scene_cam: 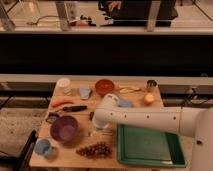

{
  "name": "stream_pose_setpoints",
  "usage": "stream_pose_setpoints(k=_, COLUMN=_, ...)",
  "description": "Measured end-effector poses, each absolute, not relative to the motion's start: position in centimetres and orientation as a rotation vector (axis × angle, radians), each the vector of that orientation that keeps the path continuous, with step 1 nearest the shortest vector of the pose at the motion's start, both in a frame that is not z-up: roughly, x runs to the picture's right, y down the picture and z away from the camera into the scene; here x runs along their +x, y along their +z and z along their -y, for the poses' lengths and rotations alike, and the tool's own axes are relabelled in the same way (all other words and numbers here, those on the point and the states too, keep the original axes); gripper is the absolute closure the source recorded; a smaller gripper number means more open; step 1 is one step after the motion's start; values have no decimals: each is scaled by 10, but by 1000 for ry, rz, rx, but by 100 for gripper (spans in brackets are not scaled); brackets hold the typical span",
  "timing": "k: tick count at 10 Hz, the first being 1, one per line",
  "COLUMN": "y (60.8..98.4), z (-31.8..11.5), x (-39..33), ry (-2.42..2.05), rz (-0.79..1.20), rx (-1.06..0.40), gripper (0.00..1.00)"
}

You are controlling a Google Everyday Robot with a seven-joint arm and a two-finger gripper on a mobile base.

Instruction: Place fork in tray

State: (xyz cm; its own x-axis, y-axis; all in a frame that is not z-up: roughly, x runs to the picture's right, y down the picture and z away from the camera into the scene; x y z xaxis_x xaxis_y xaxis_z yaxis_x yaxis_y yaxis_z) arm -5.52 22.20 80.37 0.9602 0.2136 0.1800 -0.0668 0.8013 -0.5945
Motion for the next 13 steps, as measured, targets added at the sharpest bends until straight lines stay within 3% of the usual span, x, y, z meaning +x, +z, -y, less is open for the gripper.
stream_pose_setpoints(k=7, y=811, z=-235, x=-53, ry=167, rz=258, rx=-643, gripper=51)
stream_pose_setpoints(k=10, y=811, z=-235, x=-48, ry=175, rz=258, rx=-637, gripper=68)
stream_pose_setpoints(k=13, y=812, z=-236, x=-45, ry=186, rz=258, rx=-635, gripper=71)
